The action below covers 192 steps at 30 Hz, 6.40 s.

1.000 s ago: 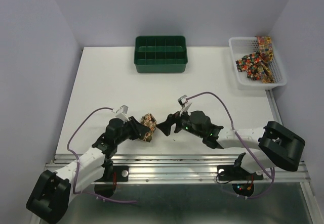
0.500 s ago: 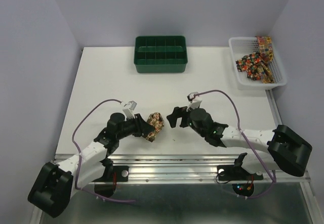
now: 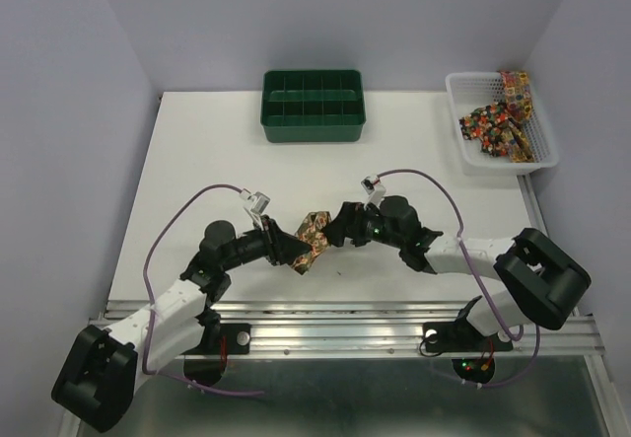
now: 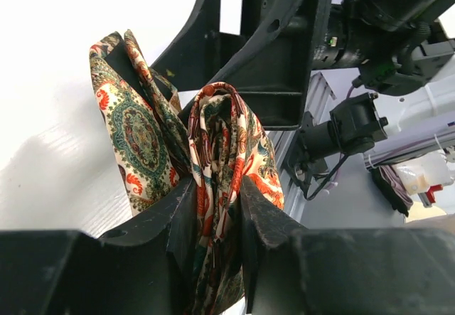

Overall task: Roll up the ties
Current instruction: Roll the tie

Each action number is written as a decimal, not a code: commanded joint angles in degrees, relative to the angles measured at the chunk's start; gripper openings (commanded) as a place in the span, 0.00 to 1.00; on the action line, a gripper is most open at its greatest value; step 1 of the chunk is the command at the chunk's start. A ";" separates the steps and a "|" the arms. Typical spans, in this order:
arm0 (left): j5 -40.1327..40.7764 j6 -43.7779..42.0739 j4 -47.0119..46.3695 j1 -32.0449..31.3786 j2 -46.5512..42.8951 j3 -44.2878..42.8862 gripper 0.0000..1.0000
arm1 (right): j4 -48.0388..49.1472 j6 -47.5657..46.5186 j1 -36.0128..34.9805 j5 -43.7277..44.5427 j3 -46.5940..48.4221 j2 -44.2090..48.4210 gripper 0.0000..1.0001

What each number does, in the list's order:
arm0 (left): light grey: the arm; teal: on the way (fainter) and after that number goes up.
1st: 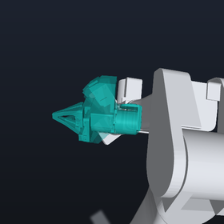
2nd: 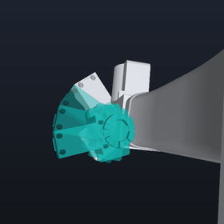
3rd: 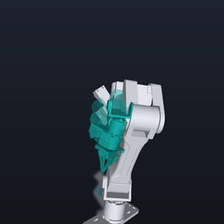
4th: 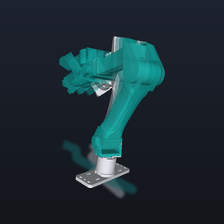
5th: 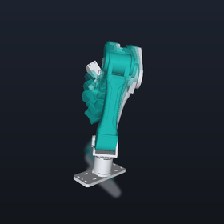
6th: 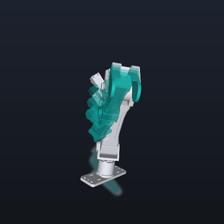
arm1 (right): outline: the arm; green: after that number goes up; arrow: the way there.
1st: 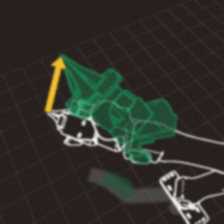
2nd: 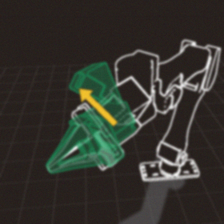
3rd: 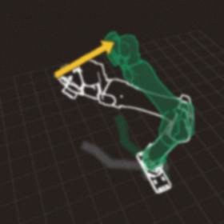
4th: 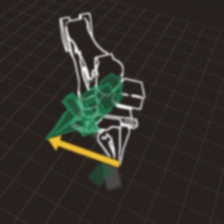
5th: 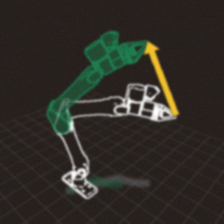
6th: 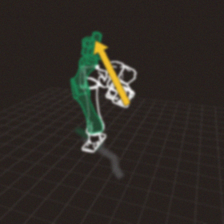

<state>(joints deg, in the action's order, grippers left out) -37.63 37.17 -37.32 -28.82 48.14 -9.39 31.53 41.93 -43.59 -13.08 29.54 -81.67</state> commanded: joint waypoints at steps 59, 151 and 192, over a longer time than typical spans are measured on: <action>3.53 7.39 7.86 -0.36 43.17 -17.06 0.00 | 11.62 -18.62 0.97 22.31 -4.93 -5.88 0.41; 5.72 26.91 36.96 3.77 27.89 -18.03 0.00 | 50.04 -63.83 -28.39 19.85 -3.35 -29.16 0.01; 25.06 18.29 48.13 9.83 -4.37 -14.17 0.96 | 34.48 -63.38 -24.26 29.13 0.61 -13.95 0.01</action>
<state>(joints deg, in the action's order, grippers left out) -11.03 53.91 13.65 -19.35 44.88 -26.37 62.76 -20.82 -67.68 28.18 28.99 -93.12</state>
